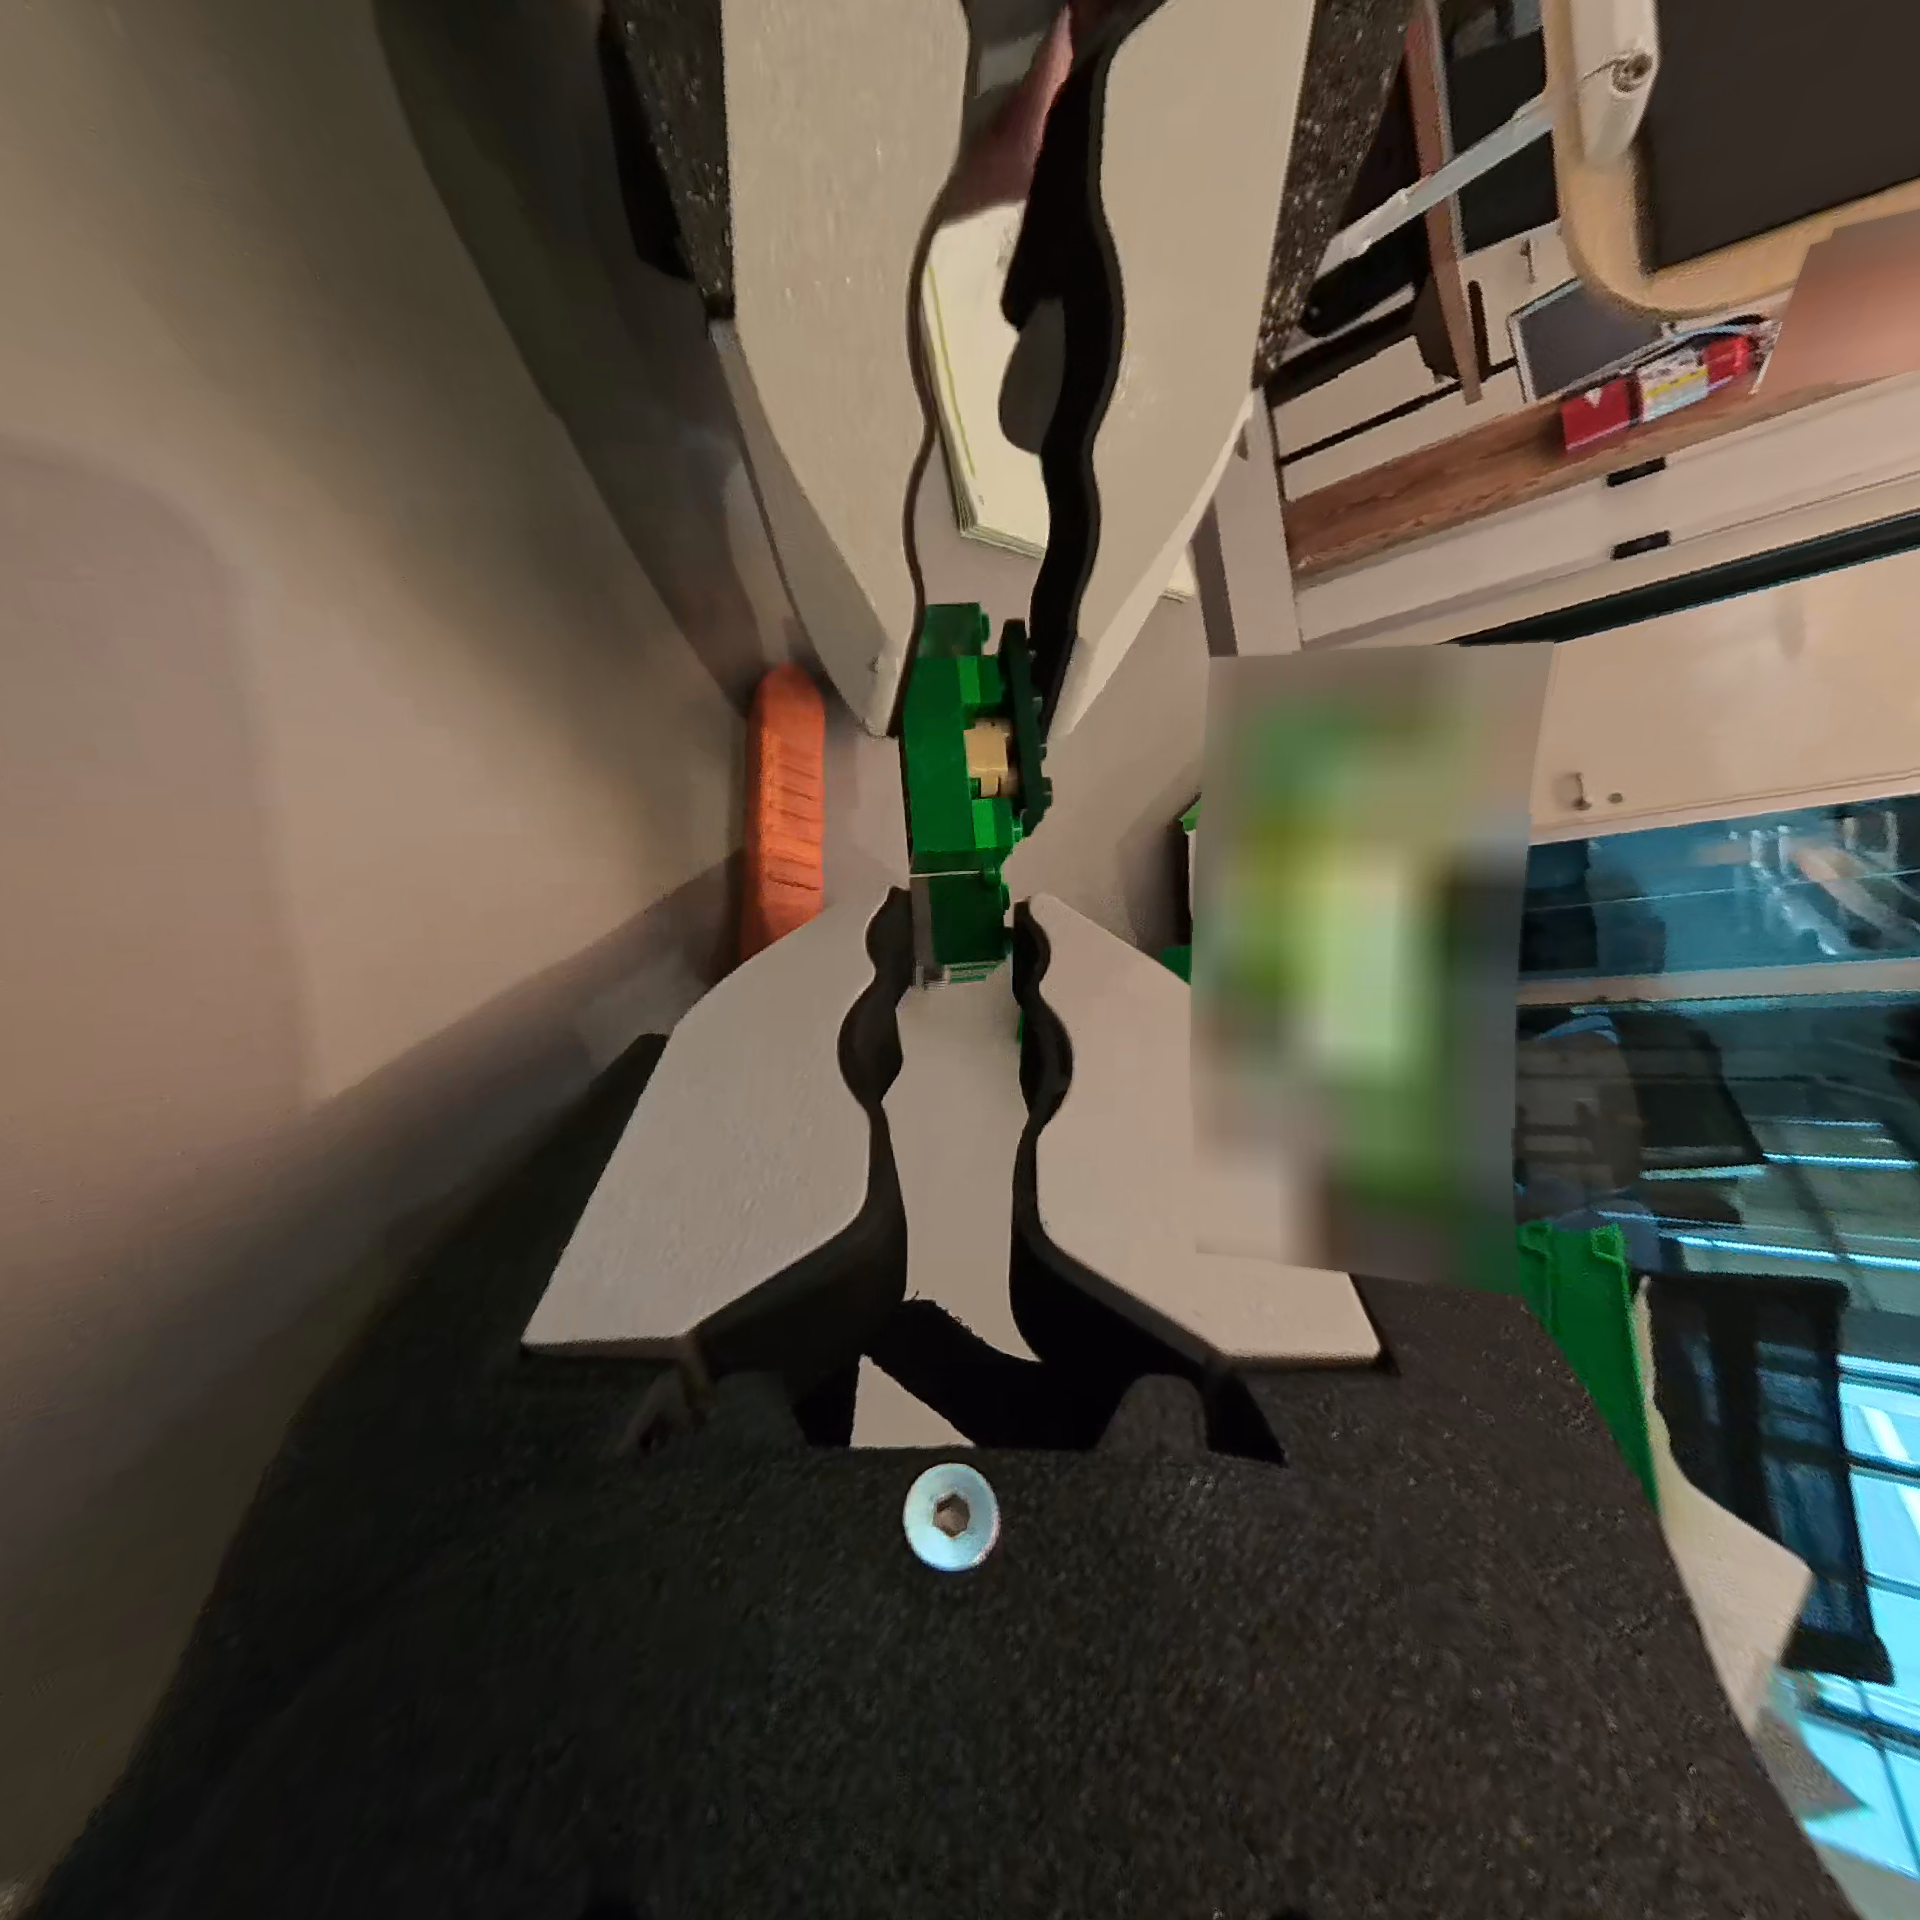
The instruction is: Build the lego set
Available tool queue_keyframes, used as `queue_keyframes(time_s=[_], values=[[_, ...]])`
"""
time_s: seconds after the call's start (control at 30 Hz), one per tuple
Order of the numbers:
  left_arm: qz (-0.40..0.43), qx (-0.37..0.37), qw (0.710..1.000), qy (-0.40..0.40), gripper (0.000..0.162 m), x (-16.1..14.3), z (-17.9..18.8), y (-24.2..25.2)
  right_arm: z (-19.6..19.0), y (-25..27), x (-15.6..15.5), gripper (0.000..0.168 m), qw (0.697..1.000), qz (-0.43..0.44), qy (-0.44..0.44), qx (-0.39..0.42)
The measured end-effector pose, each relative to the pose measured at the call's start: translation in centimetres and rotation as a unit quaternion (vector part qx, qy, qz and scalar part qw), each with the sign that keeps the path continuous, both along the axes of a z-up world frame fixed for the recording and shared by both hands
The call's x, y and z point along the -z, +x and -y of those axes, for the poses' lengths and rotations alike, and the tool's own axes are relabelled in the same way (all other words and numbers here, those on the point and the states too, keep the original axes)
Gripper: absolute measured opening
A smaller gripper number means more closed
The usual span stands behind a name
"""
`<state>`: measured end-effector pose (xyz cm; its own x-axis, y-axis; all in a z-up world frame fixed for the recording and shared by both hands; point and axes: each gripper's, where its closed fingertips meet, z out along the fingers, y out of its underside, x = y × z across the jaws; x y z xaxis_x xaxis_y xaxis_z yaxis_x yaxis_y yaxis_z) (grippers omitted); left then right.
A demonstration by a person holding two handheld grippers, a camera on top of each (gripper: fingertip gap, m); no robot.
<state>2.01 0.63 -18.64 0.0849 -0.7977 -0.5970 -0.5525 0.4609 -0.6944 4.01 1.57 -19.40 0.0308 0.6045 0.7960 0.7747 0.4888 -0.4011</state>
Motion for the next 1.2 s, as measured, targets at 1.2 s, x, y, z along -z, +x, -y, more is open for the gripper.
queue_keyframes(time_s=[1.2], values=[[-0.037,0.046,0.996,0.071,0.027,1.7,1.3,0.7,1.5,0.0,1.2,0.0,0.998,-0.016,-0.046,-0.028]])
